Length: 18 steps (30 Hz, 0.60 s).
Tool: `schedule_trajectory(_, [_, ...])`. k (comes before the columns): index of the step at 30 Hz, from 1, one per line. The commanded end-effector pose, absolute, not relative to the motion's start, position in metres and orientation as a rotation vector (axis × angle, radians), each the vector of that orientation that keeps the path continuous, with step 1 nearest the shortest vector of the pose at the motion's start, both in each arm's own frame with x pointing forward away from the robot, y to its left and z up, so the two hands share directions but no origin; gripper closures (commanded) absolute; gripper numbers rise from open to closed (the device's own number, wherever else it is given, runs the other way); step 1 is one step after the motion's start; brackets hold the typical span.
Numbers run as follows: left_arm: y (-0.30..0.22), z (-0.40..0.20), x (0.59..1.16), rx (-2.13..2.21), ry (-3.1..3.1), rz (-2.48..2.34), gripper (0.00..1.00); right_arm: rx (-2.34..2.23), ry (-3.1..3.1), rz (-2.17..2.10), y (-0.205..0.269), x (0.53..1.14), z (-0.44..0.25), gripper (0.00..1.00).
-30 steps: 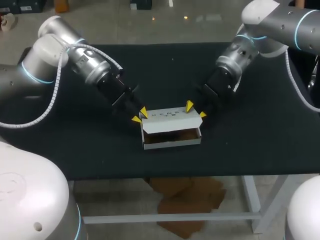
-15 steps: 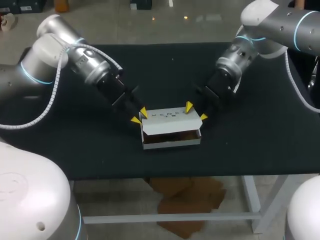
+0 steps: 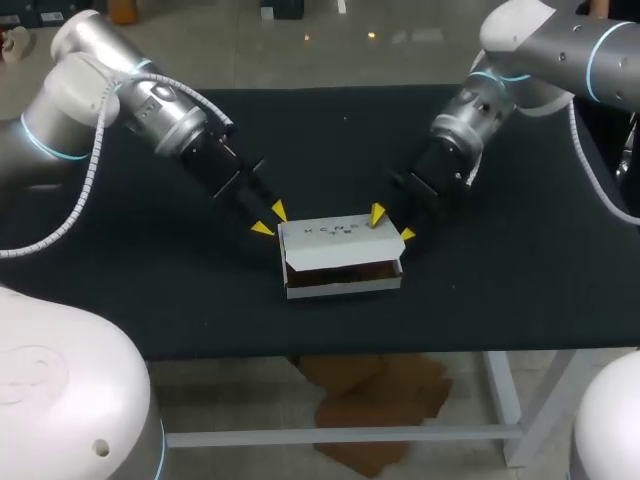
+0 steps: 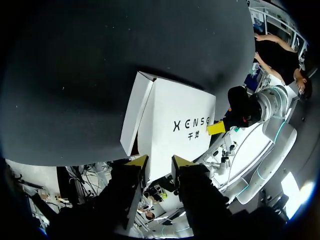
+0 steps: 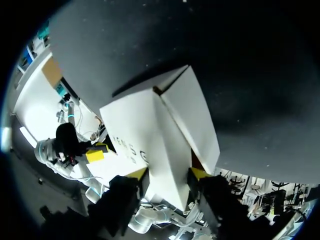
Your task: Assemble the packaging by folding the flat box into shape, placing the metal phone stand inside, and closing the box properly
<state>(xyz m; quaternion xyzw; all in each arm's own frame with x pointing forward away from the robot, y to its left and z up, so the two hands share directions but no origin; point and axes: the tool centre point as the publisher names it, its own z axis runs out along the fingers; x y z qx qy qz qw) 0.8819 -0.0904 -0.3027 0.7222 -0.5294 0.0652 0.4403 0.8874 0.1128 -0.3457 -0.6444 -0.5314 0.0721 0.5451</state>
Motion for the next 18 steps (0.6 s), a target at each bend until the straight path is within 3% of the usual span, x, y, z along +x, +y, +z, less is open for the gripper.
schedule_trajectory(1, [-0.089,-0.286,0.876,1.852,-1.353,0.219,0.66,-1.524,-1.259,0.177,0.113,0.890,-0.348,0.47])
schedule_trajectory(7, [-0.090,-0.271,0.878,1.845,-1.441,0.287,0.62,-1.524,-1.260,0.177,0.113,0.890,-0.348,0.49])
schedule_trajectory(16, [-0.096,-0.244,0.876,1.741,-1.735,0.400,0.56,-1.524,-1.260,0.177,0.113,0.890,-0.348,0.40])
schedule_trajectory(18, [-0.099,-0.239,0.876,1.702,-1.807,0.419,0.51,-1.524,-1.260,0.177,0.113,0.890,-0.348,0.40])
